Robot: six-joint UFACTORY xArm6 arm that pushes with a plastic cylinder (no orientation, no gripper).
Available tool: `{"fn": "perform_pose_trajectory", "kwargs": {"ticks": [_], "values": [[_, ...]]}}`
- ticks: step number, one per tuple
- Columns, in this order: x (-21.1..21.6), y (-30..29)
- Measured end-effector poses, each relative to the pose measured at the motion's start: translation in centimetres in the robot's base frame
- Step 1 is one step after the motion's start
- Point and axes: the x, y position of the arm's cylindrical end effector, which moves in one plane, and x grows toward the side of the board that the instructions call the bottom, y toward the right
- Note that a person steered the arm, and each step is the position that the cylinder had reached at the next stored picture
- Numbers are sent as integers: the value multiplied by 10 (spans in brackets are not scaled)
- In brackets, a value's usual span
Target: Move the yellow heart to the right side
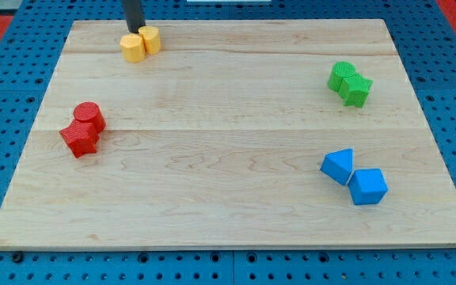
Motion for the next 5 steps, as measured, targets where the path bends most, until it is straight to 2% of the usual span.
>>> {"fn": "perform_pose_trajectory", "kwargs": {"ticks": [1, 2, 3, 4, 5], "values": [[43, 0], [61, -14], [105, -13], [97, -14], [34, -2]]}}
